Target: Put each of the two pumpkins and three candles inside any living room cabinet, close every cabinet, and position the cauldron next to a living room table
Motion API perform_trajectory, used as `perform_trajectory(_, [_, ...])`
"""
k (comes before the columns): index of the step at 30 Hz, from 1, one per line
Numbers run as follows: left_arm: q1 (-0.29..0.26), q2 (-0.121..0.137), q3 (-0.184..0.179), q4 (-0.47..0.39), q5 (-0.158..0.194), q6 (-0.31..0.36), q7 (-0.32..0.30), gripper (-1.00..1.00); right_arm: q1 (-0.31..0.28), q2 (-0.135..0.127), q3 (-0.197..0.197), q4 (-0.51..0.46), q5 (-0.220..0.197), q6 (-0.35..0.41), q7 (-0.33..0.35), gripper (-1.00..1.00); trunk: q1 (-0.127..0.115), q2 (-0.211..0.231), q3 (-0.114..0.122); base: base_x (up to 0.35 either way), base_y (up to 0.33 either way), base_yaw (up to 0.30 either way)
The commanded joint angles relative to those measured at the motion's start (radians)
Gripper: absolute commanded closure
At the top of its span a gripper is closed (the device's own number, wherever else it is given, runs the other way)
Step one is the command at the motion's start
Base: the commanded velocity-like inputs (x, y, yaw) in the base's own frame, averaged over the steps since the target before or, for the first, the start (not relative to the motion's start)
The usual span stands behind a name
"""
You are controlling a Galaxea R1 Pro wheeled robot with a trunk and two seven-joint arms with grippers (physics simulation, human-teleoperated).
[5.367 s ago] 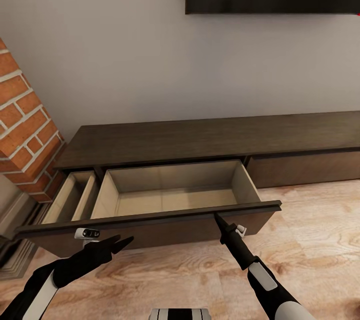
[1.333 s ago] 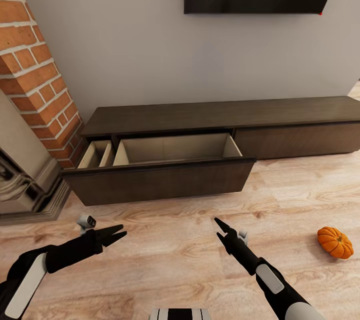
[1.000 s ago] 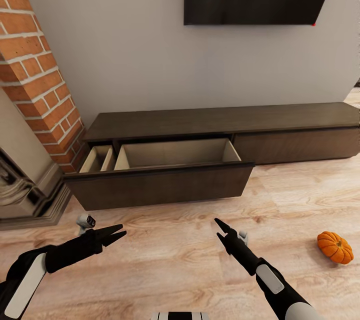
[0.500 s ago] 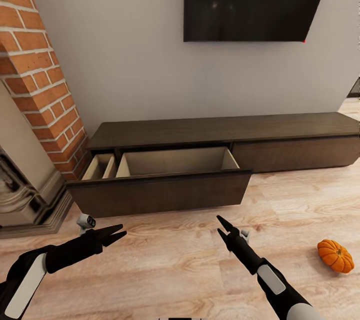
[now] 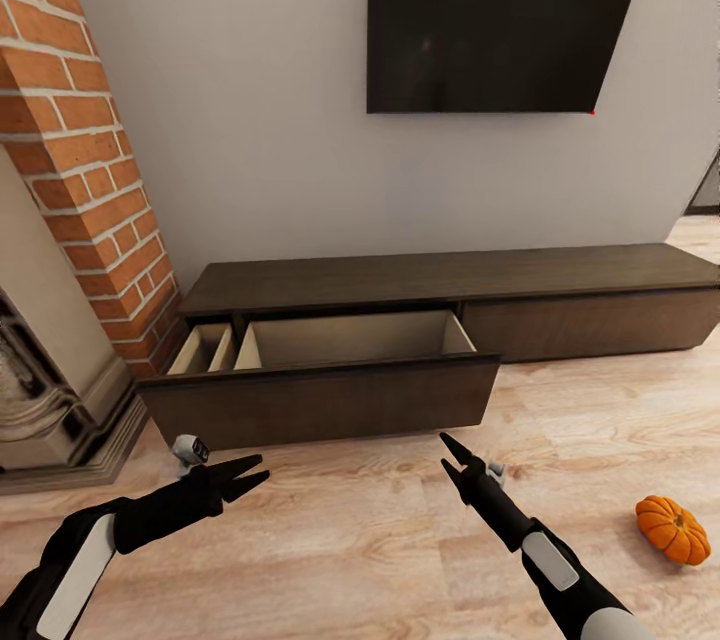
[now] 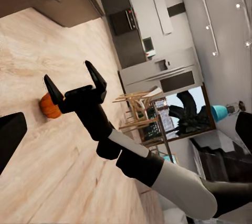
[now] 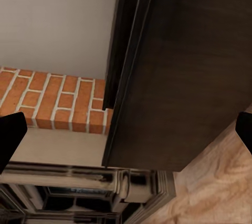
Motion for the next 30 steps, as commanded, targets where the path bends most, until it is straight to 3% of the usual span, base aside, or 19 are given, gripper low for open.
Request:
perform_trajectory(1, [0.000, -0.004, -0.001, 0.016, 0.000, 0.005, -0.002, -1.00, 0.000, -0.001, 0.001, 0.001, -0.009, 0.009, 0.001, -1.00, -0.001, 0.000, 0.003, 0.000, 0.000, 0.000])
perform_trajectory(9, [0.000, -0.007, -0.002, 0.088, -0.013, 0.001, 0.008, -1.00, 0.000, -0.015, 0.001, 0.012, -0.008, -0.007, -0.008, -1.00, -0.004, 0.002, 0.034, 0.000, 0.000, 0.000])
perform_trajectory(13, [0.000, -0.012, 0.001, 0.091, -0.026, 0.000, 0.082, -1.00, 0.000, -0.015, 0.010, 0.072, -0.004, -0.132, -0.025, -1.00, -0.006, 0.003, 0.050, 0.000, 0.000, 0.000])
perform_trajectory(16, [0.000, -0.014, 0.000, 0.091, -0.032, -0.003, 0.104, -1.00, 0.000, -0.015, 0.017, 0.117, 0.003, -0.205, -0.044, -1.00, -0.007, 0.003, 0.061, 0.000, 0.000, 0.000])
perform_trajectory(20, [0.000, -0.013, -0.001, 0.093, -0.033, -0.008, 0.117, -1.00, 0.000, -0.017, 0.038, 0.154, 0.057, -0.245, -0.057, -1.00, -0.013, 0.011, 0.076, 0.000, 0.000, 0.000])
perform_trajectory(26, [0.000, -0.006, 0.001, 0.116, -0.039, -0.015, 0.120, -1.00, 0.000, -0.054, 0.043, 0.236, 0.078, -0.257, -0.060, -1.00, -0.036, 0.053, 0.095, 0.000, 0.000, 0.000])
perform_trajectory(30, [0.000, -0.009, 0.003, 0.145, -0.078, -0.055, 0.121, -1.00, 0.001, -0.088, 0.045, 0.256, 0.080, -0.255, -0.064, -1.00, -0.051, 0.081, 0.107, 0.000, 0.000, 0.000])
